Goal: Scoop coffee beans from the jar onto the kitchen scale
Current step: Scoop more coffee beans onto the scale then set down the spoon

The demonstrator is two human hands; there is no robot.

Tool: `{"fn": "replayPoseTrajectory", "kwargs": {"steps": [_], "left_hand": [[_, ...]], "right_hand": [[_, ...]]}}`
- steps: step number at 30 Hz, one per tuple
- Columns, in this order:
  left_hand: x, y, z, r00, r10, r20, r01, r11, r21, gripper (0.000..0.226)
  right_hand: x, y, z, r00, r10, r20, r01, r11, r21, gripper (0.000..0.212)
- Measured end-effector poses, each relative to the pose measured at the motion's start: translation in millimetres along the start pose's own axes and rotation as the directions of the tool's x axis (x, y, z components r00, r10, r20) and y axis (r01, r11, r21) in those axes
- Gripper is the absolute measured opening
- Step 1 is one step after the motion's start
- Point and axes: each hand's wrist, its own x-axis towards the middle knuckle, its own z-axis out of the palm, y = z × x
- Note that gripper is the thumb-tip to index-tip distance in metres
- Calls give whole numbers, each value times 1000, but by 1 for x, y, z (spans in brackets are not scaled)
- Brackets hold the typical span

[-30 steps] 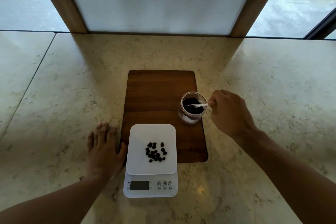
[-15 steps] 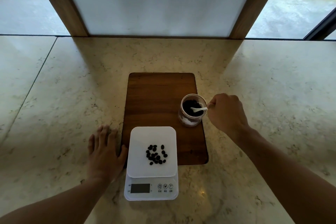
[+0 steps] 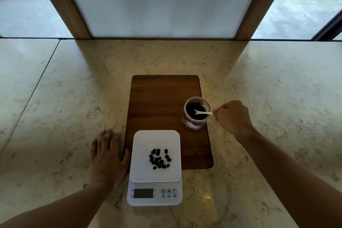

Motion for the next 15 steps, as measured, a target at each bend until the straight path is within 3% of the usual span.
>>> {"fn": "replayPoseTrajectory", "kwargs": {"steps": [15], "left_hand": [[-1,3,-4,1000,3,2,-3,1000,-21,75]], "right_hand": [[-1,0,-5,987,151,56,-160,961,224,24]]}}
